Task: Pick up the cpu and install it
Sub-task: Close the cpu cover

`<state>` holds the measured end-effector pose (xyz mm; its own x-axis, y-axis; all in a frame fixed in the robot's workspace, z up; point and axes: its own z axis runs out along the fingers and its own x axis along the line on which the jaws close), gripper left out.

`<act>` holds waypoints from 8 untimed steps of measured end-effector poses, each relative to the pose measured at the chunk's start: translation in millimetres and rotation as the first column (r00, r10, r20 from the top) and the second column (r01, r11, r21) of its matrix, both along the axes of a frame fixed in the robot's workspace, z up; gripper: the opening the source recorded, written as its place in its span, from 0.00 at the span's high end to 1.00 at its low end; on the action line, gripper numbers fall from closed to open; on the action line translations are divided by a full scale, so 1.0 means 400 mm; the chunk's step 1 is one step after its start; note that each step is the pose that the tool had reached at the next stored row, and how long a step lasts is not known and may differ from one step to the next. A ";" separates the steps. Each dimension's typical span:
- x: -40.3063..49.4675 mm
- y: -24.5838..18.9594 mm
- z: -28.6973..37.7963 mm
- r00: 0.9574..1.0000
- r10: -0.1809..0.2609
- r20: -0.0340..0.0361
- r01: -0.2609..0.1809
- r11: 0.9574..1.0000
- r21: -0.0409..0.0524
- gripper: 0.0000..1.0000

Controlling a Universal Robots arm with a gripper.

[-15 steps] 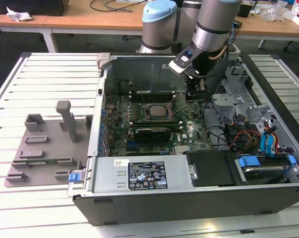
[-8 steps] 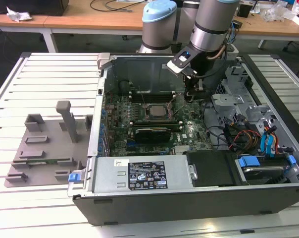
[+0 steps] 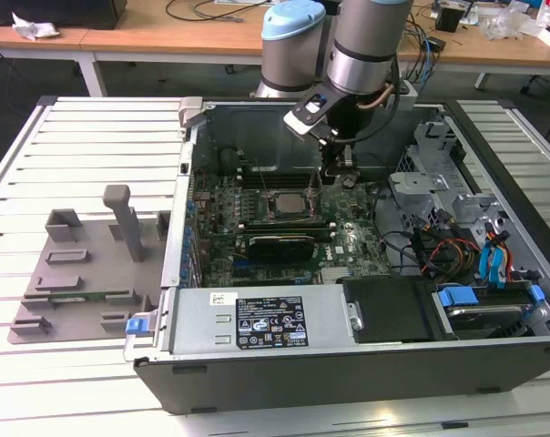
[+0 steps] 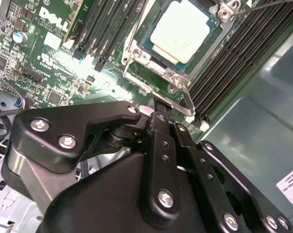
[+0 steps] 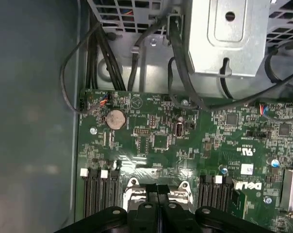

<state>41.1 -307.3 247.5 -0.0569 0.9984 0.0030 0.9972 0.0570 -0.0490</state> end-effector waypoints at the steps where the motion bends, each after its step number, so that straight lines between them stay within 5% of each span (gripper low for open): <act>1: -0.004 0.000 0.000 1.000 0.000 0.000 0.000 1.000 0.000 0.89; 8: -0.043 0.000 0.000 1.000 0.000 0.001 0.000 1.000 0.000 0.89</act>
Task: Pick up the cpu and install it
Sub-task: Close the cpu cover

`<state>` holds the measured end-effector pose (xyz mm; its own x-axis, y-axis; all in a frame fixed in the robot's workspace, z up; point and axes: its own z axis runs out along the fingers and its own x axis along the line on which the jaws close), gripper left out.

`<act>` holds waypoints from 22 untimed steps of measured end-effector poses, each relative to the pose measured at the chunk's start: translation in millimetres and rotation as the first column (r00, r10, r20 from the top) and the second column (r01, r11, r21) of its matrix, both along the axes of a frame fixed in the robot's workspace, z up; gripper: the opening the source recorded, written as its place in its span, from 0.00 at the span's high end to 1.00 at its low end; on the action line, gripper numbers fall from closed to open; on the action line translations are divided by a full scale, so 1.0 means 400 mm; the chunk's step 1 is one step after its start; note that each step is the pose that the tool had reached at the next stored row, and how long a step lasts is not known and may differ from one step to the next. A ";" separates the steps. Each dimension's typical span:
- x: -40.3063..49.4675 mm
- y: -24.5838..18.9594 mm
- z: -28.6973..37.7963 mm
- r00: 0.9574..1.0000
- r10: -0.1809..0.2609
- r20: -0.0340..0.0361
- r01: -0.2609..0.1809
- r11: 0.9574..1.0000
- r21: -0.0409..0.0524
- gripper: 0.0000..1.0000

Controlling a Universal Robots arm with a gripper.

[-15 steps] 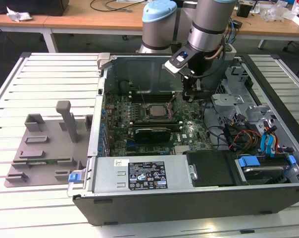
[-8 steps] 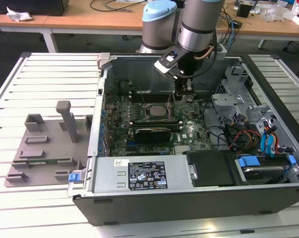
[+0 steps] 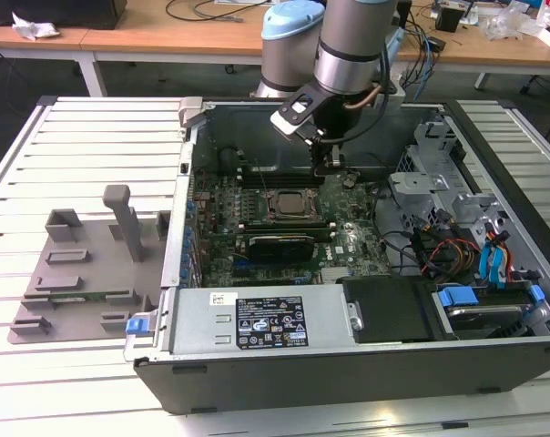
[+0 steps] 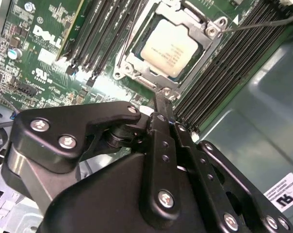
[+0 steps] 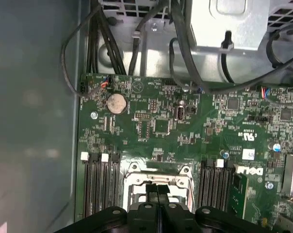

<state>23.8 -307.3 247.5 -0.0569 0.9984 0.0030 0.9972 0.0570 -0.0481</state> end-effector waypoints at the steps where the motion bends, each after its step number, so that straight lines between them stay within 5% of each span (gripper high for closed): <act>1: -0.004 0.000 0.000 1.000 0.000 0.000 0.000 1.000 0.000 0.89; 22: -0.090 -0.001 -0.008 1.000 0.000 0.000 0.000 1.000 0.000 0.89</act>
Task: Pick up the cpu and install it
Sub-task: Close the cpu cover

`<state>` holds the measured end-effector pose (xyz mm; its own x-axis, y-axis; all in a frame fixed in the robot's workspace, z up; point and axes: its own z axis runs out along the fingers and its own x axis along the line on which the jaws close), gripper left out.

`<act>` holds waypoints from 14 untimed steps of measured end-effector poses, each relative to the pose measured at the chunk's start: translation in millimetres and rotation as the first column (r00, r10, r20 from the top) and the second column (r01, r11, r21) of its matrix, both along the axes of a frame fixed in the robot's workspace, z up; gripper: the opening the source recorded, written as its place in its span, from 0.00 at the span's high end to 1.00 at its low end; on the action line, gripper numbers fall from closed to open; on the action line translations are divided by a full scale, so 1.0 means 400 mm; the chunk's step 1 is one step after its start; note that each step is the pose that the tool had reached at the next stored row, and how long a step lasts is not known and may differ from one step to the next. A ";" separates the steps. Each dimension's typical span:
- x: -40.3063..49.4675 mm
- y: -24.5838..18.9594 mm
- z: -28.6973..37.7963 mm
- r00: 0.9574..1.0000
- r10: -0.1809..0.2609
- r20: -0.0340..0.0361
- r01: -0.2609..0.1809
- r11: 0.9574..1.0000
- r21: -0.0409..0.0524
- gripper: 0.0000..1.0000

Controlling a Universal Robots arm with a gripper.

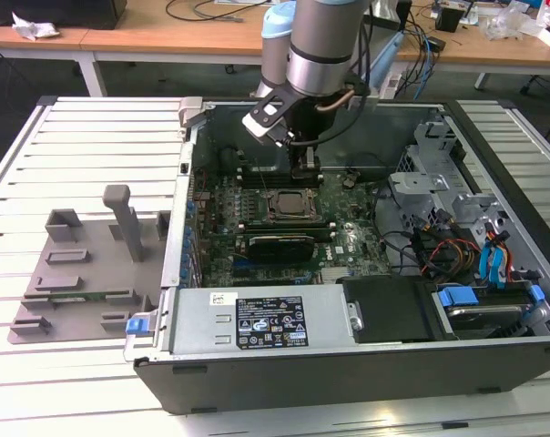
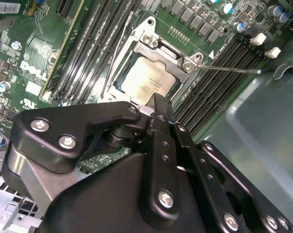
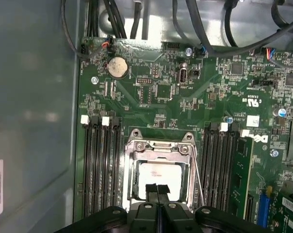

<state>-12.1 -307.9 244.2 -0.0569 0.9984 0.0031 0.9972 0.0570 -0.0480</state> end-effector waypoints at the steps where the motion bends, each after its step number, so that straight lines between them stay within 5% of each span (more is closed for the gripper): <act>1: -0.002 0.000 -0.001 1.000 0.000 0.000 0.000 1.000 0.000 0.89; 8: -0.032 0.000 -0.011 1.000 0.000 0.000 0.000 1.000 0.000 0.89; 14: -0.045 0.000 -0.068 1.000 0.000 0.000 0.000 1.000 0.000 0.89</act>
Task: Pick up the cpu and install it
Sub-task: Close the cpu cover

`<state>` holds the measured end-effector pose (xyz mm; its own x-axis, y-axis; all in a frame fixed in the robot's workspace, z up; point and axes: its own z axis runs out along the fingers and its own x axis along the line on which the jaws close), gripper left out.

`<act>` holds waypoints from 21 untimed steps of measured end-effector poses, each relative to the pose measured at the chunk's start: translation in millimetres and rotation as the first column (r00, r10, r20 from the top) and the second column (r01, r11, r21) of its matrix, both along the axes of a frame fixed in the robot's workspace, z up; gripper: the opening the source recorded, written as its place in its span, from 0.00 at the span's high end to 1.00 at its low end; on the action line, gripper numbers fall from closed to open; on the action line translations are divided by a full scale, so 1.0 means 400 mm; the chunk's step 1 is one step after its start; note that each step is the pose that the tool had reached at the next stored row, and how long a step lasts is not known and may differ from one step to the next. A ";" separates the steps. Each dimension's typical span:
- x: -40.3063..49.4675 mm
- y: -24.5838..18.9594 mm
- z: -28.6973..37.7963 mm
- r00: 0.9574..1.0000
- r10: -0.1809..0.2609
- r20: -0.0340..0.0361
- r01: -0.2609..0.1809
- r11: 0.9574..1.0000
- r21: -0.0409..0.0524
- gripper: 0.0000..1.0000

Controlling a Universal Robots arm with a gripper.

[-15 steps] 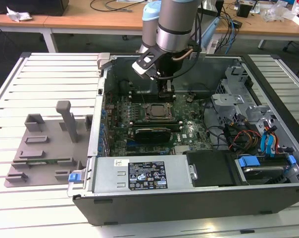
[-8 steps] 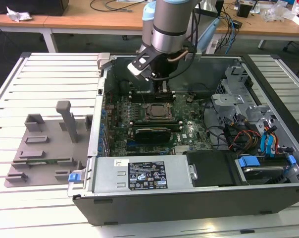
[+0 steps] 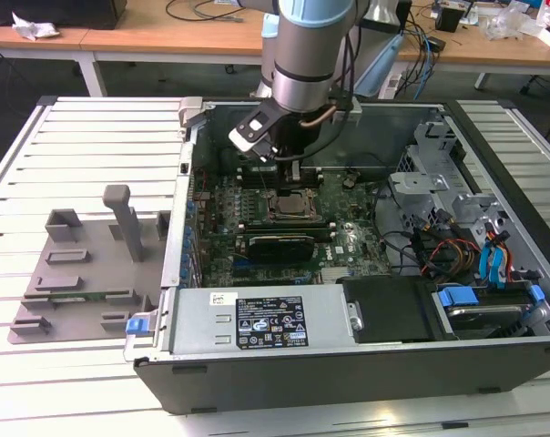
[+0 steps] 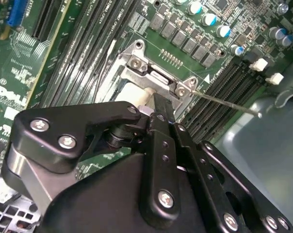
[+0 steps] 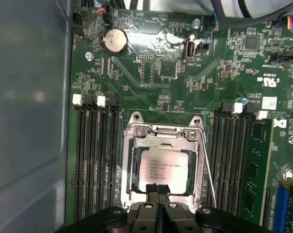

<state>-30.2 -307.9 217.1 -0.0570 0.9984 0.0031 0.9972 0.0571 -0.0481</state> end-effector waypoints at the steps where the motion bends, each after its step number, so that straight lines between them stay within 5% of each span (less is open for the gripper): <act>1: -0.004 0.000 -0.014 1.000 0.000 0.000 0.000 1.000 0.000 0.89; 6: -0.009 0.000 -0.029 1.000 0.000 0.000 0.000 1.000 0.000 0.89; 21: 0.032 0.000 -0.002 1.000 0.000 0.000 0.000 1.000 0.000 0.89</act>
